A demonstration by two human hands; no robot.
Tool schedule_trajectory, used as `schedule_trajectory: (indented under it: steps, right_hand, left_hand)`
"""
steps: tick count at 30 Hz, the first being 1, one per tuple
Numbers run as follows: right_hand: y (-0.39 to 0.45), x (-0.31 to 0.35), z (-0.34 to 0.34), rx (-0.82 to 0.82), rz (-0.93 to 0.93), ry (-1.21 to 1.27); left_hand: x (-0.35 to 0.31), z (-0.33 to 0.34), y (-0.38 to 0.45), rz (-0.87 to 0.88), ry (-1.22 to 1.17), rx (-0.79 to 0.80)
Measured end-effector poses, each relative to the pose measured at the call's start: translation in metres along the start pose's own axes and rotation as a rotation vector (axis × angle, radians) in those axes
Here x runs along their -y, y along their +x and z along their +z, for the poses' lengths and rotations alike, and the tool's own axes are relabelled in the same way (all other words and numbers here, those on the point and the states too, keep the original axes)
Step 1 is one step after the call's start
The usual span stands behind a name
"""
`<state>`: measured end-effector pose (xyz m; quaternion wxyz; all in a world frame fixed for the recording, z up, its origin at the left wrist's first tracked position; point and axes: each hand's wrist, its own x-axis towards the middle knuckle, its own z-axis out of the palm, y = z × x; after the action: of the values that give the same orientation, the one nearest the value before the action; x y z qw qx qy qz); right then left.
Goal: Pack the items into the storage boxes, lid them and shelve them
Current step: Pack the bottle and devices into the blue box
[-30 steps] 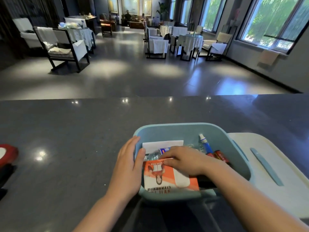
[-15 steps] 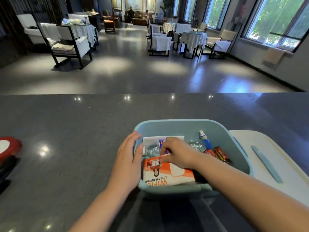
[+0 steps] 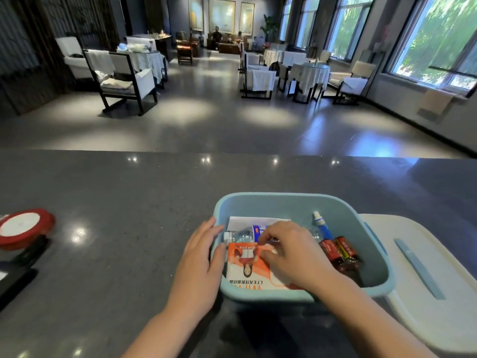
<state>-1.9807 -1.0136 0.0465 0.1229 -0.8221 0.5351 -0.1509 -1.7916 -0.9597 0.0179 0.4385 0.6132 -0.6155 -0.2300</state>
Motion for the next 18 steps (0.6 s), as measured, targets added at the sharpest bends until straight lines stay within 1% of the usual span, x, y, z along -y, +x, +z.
schedule_trajectory:
  steps: [2, 4, 7, 9, 11, 13, 15, 18]
  right_hand:
    - [0.000, 0.008, -0.002, -0.031, -0.031, -0.014]
    - [0.002, 0.021, -0.002, -0.073, -0.079, 0.051]
    - [0.009, 0.051, 0.004, -0.140, -0.203, 0.183]
    - [0.017, 0.081, 0.010, -0.145, -0.310, 0.265]
    - [0.026, 0.115, 0.024, -0.099, -0.438, 0.287]
    - [0.032, 0.147, 0.046, -0.026, -0.507, 0.288]
    - [0.035, 0.174, 0.072, 0.029, -0.516, 0.309]
    - [0.034, 0.210, 0.104, 0.137, -0.516, 0.317]
  left_hand:
    - [0.003, -0.003, -0.003, 0.021, 0.012, -0.031]
    - [0.008, -0.011, -0.007, 0.007, 0.006, -0.086]
    - [0.018, -0.031, -0.016, -0.069, 0.036, -0.196]
    - [0.027, -0.052, -0.025, -0.121, 0.072, -0.285]
    - [0.038, -0.078, -0.038, -0.174, 0.113, -0.376]
    - [0.053, -0.107, -0.053, -0.227, 0.169, -0.454]
    - [0.069, -0.135, -0.069, -0.290, 0.230, -0.502]
    - [0.094, -0.176, -0.088, -0.386, 0.301, -0.523]
